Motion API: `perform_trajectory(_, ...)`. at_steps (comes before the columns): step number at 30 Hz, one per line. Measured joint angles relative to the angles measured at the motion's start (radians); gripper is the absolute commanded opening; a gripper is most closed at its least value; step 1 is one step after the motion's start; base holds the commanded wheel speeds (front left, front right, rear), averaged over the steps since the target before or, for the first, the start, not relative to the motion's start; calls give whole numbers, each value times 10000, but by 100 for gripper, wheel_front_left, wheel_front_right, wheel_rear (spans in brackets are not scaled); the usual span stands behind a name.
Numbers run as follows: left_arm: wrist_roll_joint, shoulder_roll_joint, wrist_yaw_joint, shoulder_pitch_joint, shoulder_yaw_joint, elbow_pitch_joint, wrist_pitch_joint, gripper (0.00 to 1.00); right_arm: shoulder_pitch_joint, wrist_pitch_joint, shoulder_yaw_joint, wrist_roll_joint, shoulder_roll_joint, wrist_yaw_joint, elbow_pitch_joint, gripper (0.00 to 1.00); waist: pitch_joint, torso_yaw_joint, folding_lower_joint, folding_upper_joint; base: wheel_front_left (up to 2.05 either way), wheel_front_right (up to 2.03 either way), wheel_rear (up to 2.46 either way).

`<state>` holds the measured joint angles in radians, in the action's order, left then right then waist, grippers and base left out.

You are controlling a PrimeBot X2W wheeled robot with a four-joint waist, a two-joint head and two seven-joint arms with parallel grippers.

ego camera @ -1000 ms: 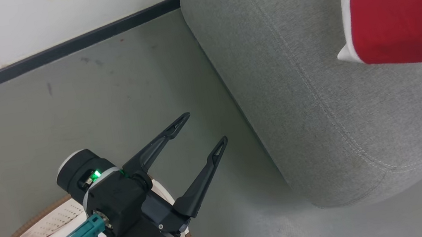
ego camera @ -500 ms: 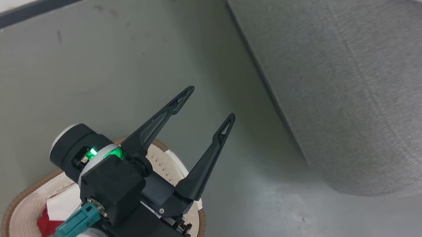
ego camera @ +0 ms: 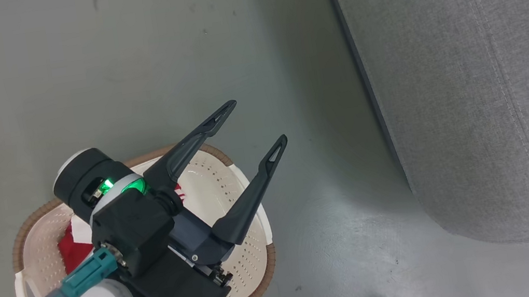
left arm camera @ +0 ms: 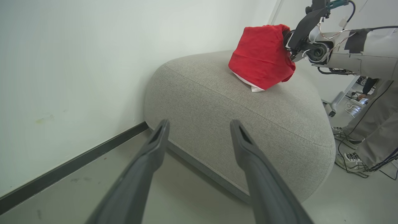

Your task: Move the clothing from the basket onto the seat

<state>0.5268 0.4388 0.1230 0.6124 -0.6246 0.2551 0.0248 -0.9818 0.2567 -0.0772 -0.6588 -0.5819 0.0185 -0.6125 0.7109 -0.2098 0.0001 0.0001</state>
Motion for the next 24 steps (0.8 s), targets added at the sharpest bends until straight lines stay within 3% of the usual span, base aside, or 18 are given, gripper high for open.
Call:
perform_trajectory(6,25,2,0,67,-10,-201,-96,100,10,-102,-316,125,232,8,-851,0,13,82,0,0,0,0,0)
perform_trajectory(7,27,2,0,115,-13,-228,-102,100,12,-109,-357,153,211,6,-1011,5,3,85,0,0,0,0,0)
perform_trajectory(8,27,2,2,162,-12,-240,-105,100,14,-182,-389,188,209,6,-1114,24,-11,85,0,0,0,0,0)
perform_trajectory(9,27,2,2,183,-13,-247,-107,100,14,-228,-420,188,213,6,-1202,71,-26,84,-1,0,0,0,0)
perform_trajectory(10,27,8,2,184,-13,-280,-148,100,14,-270,-474,192,224,6,-1290,100,-45,81,-1,0,0,0,0)
perform_trajectory(20,104,17,2,143,-104,-748,-447,100,-45,-1101,-1035,391,403,125,-2169,100,-498,-21,-2,0,0,0,0)
perform_trajectory(24,184,12,2,58,-153,-940,-633,100,-114,-1891,-1394,387,560,456,-2560,100,-833,-63,-2,-2,0,0,0)
